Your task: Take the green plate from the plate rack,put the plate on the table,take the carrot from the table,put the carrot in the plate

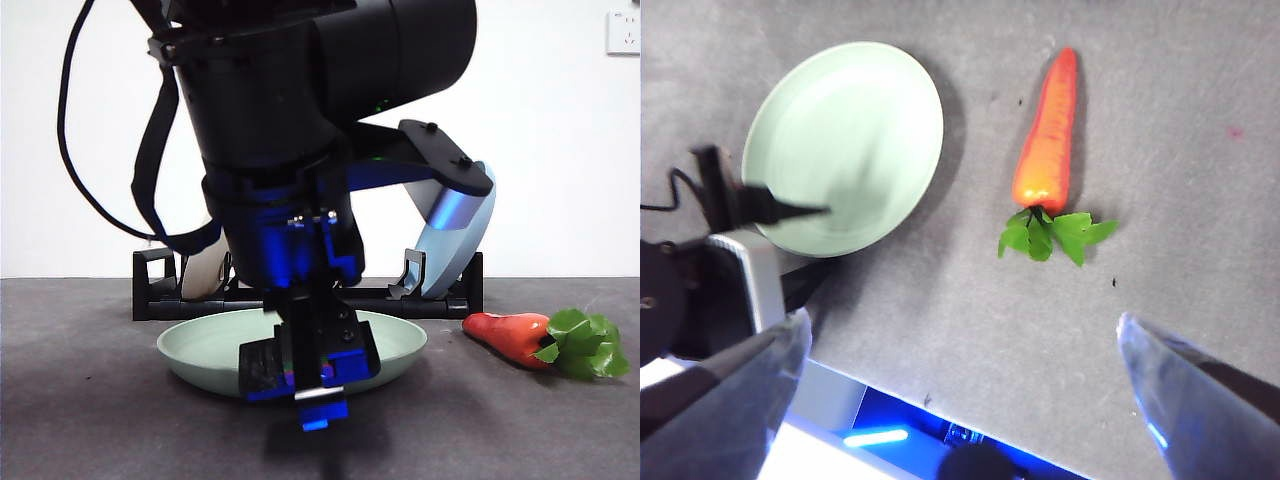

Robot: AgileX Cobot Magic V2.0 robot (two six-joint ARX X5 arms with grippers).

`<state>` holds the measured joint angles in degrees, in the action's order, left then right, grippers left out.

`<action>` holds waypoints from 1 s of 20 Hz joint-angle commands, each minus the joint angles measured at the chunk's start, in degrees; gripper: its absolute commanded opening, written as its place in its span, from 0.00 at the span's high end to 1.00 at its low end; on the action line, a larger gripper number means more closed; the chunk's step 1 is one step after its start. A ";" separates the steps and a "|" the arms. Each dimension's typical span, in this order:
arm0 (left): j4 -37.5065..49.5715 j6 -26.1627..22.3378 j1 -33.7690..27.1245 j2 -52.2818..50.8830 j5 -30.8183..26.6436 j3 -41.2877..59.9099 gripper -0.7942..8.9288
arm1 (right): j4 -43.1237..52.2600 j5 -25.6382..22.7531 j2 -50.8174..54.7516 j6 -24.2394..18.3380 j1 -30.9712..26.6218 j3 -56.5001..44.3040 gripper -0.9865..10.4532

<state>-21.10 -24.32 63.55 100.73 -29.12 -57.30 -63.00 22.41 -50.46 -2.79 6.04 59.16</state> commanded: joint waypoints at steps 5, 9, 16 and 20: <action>-9.46 9.94 0.11 -8.57 0.13 -9.77 0.45 | 6.73 0.02 -8.61 1.88 0.31 0.17 0.34; -16.74 17.11 0.07 -17.81 4.22 -19.21 0.45 | 12.33 -0.42 -18.56 2.67 3.10 0.17 0.34; -27.30 18.40 -1.31 -31.56 3.74 -30.56 0.45 | 24.26 -8.94 -36.92 4.90 8.81 0.17 0.34; -29.99 19.56 -1.70 -37.24 3.82 -31.23 0.45 | 25.33 -12.35 -43.21 5.11 9.46 0.17 0.36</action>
<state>-51.18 -5.82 61.91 63.55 -25.26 -88.53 -37.80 10.33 -93.38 1.78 15.40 59.20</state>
